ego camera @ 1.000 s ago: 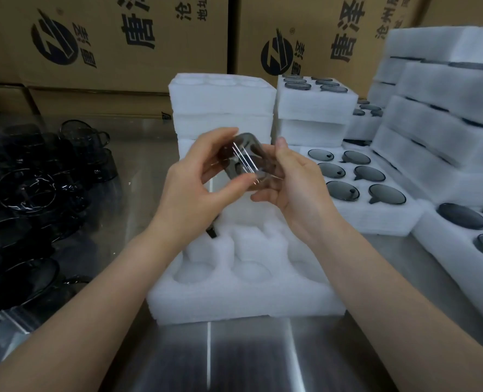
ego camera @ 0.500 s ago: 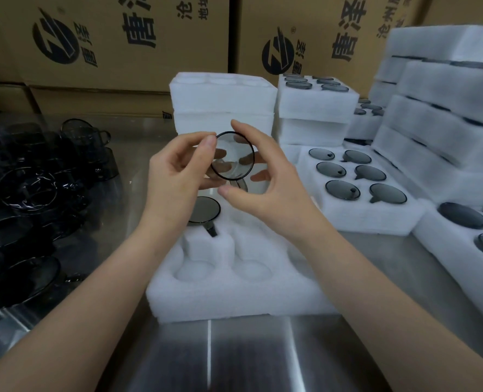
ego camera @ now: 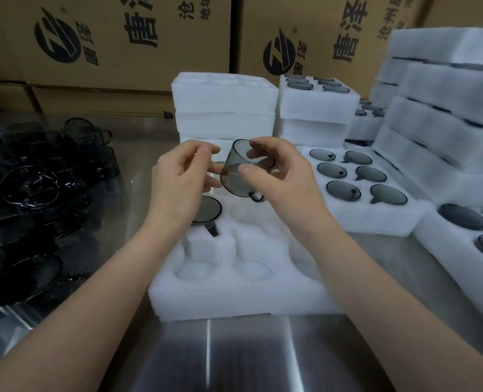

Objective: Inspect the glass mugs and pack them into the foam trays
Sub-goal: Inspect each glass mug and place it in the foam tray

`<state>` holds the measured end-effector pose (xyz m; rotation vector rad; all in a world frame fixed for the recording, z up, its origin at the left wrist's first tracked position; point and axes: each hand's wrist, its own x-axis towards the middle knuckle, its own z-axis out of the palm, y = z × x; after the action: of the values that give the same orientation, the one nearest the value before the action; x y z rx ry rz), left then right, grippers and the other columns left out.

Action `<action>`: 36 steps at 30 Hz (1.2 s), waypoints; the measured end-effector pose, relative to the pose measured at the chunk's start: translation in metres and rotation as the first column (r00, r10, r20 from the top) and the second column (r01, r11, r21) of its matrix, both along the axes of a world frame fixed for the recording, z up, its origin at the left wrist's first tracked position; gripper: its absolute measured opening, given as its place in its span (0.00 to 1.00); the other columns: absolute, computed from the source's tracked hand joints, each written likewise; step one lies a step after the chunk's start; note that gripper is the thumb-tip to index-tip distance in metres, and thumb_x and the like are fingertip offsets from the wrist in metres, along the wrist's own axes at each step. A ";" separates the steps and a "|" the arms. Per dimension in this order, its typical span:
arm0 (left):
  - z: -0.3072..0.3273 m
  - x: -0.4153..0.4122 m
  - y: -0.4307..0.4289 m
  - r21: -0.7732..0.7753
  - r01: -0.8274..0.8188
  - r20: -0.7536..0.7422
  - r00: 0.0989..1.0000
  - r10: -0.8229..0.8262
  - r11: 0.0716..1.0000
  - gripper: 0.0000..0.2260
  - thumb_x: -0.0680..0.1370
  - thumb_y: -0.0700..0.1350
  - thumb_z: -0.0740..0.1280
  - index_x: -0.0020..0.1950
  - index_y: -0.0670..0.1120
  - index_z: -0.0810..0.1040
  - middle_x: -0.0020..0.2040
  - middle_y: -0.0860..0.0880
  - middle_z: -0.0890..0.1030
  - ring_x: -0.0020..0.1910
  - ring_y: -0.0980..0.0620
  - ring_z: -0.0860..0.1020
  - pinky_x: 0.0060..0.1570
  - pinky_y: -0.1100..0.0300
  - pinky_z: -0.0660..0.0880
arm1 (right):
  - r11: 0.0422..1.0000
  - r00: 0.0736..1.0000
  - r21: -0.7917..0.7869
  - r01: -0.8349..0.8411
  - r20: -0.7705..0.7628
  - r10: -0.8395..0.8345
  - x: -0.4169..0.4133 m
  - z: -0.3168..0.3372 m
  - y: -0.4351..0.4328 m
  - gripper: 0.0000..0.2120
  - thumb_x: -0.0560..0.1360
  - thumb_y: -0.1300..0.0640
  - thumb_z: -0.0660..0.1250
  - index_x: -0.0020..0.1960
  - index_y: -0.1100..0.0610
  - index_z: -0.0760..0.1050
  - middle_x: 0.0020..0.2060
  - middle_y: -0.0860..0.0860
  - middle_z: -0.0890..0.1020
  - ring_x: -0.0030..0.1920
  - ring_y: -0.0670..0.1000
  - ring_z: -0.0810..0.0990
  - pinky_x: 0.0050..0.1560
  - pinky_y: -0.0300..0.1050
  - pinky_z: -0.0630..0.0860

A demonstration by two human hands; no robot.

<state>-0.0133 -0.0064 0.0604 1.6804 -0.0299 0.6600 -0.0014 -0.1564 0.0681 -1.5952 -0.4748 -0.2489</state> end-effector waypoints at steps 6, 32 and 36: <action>-0.003 0.007 0.004 0.028 -0.117 -0.101 0.988 0.119 0.993 0.10 0.76 0.41 0.62 0.39 0.46 0.82 0.30 0.53 0.82 0.30 0.55 0.80 0.37 0.60 0.79 | 0.980 1.000 -0.200 -0.017 -0.006 0.016 -0.003 0.000 -0.001 0.20 0.64 0.50 0.69 0.56 0.45 0.76 0.44 0.44 0.78 0.40 0.42 0.75 0.41 0.39 0.74; -0.003 0.007 0.004 0.110 -0.095 -0.161 0.981 0.112 0.989 0.11 0.76 0.41 0.61 0.38 0.45 0.81 0.33 0.49 0.83 0.34 0.52 0.82 0.41 0.60 0.80 | 0.478 0.997 -0.878 -0.022 0.016 0.075 -0.011 -0.006 -0.012 0.21 0.76 0.51 0.59 0.69 0.49 0.62 0.60 0.43 0.67 0.66 0.46 0.62 0.60 0.42 0.52; -0.005 0.009 0.004 0.120 -0.091 -0.144 0.984 0.108 0.989 0.11 0.76 0.41 0.61 0.37 0.46 0.81 0.32 0.49 0.83 0.31 0.57 0.80 0.35 0.67 0.77 | 0.215 0.995 -0.977 -0.005 0.016 0.095 -0.012 -0.008 -0.009 0.27 0.81 0.45 0.47 0.79 0.47 0.50 0.77 0.46 0.56 0.77 0.46 0.50 0.75 0.52 0.44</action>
<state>-0.0047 -0.0021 0.0556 1.8464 0.1274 0.6139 -0.0129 -0.1658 0.0603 -2.8737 -0.8400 0.1258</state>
